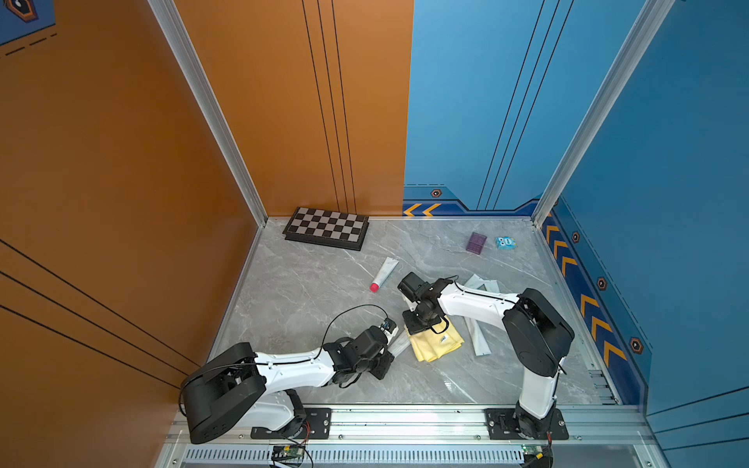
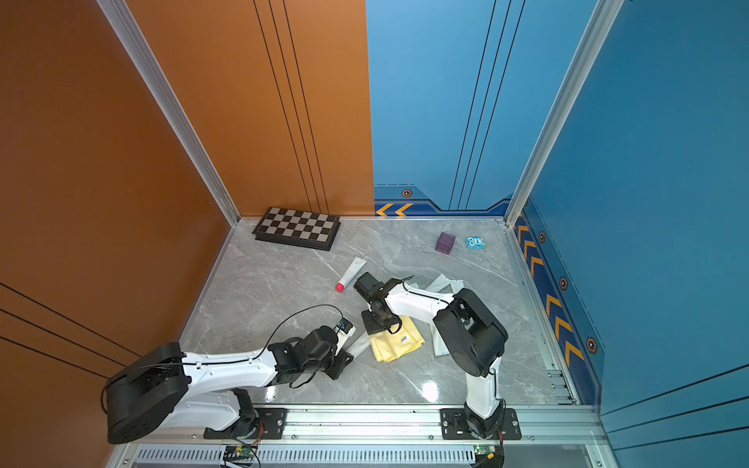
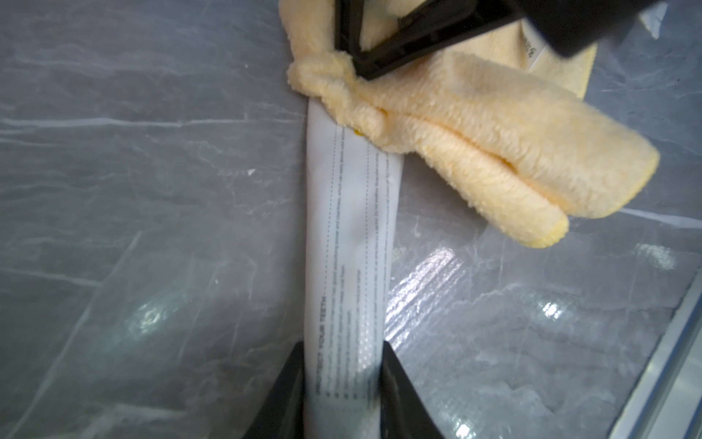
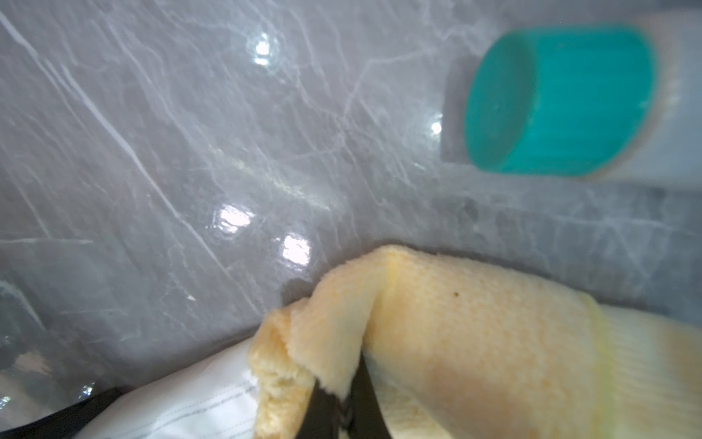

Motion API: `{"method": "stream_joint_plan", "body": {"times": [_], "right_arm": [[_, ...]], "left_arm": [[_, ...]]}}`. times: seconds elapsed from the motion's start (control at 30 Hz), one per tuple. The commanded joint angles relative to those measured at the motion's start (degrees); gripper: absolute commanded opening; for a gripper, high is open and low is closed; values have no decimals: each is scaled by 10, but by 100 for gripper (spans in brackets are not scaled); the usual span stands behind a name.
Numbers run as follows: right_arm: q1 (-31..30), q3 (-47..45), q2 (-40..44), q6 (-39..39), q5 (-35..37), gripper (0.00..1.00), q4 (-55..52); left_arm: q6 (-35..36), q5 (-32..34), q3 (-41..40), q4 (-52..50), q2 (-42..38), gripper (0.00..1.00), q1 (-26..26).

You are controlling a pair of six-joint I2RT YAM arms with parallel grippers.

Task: Wipe the surface of the toothpaste tube
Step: Wipe the dirt from the toothpaste tube.

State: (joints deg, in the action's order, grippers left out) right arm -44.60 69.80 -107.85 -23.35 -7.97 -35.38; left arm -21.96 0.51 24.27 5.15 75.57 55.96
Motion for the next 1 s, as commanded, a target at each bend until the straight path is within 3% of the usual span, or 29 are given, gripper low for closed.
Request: {"method": "stream_joint_plan", "body": {"times": [0.0, 0.13, 0.4, 0.7, 0.97], "right_arm": [[-17, -37, -19, -11, -144, 0, 15], [-34, -52, -11, -13, -181, 0, 18], [-50, -74, 2, -17, -180, 0, 16], [-28, -74, -30, 10, 57, 0, -62], [-13, -78, -43, 17, 114, 0, -70]], "left_arm": [[5, 8, -7, -42, 23, 24, 9], [5, 9, -8, -42, 19, 24, 9], [7, 9, -6, -42, 23, 24, 10], [6, 11, -9, -42, 16, 24, 10], [4, 12, -11, -42, 12, 24, 10]]}}
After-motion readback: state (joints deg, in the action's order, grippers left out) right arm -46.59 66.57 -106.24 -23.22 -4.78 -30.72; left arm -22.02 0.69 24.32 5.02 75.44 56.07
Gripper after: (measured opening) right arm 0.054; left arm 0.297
